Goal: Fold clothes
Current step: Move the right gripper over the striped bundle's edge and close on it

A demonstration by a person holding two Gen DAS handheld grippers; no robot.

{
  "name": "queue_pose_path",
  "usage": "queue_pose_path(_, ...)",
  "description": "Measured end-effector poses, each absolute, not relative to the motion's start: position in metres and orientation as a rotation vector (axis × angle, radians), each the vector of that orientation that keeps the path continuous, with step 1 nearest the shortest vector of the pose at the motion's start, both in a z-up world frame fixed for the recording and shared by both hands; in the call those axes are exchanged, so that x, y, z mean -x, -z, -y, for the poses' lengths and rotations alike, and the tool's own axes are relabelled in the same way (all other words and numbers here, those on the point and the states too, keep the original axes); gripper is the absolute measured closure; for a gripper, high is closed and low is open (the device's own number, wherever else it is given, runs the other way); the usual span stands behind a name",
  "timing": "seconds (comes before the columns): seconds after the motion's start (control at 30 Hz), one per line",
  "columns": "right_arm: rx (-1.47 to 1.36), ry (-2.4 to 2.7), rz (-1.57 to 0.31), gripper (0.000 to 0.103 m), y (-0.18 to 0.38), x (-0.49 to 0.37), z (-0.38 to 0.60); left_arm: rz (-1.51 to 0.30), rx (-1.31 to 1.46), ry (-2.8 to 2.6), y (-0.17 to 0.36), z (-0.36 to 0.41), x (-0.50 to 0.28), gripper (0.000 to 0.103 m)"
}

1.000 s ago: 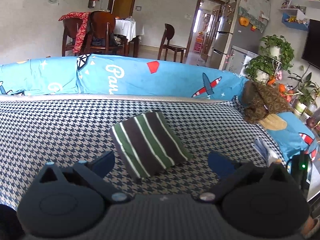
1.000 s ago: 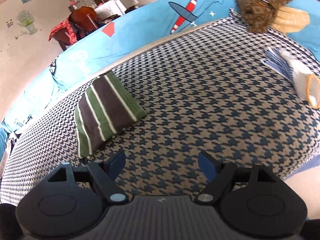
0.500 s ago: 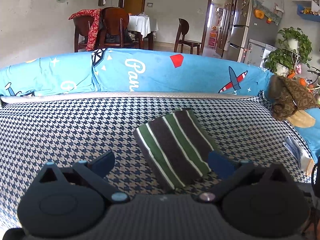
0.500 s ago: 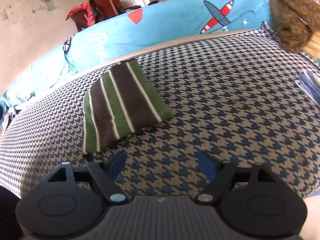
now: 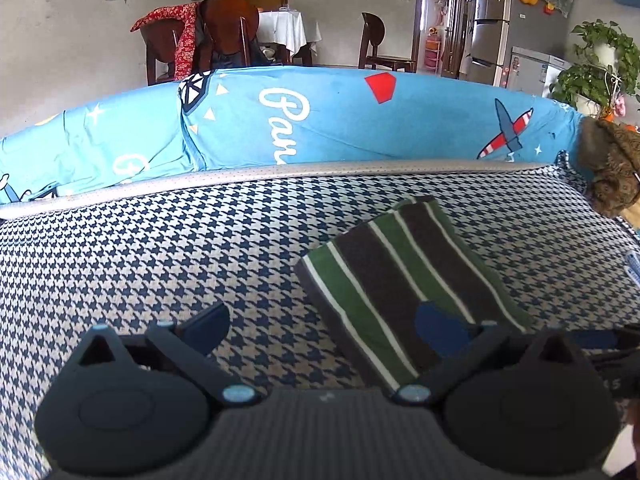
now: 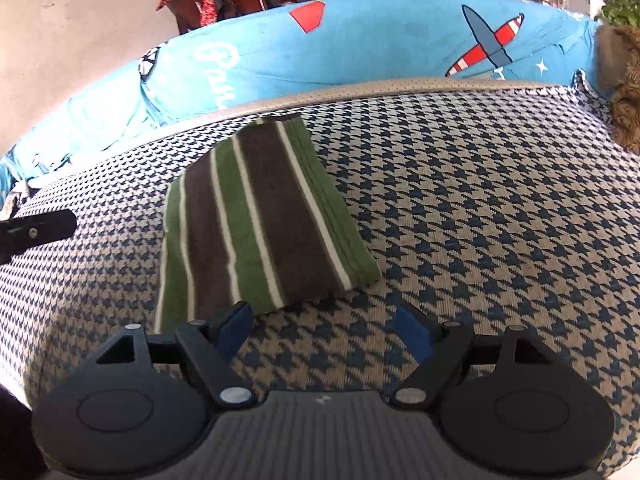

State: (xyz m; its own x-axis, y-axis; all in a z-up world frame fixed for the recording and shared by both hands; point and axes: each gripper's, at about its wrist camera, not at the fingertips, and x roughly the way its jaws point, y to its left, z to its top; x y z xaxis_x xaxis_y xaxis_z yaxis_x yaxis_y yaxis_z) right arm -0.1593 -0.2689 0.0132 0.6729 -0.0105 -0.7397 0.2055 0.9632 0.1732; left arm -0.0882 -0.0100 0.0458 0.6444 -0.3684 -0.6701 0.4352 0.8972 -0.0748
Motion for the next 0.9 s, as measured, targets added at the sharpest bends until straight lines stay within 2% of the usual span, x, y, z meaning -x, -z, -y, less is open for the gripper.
queue_pose_path(0.27, -0.273, 0.149, -0.816, 0.023, -0.011, 0.145, 0.279, -0.779, -0.078, 0.451, -0.018, 0.012, 0.054, 0.000)
queue_pose_path(0.9, -0.365, 0.113, -0.868, 0.023, 0.004, 0.125, 0.281, -0.854, -0.093, 0.482, 0.008, 0.027, 0.021, 0.000)
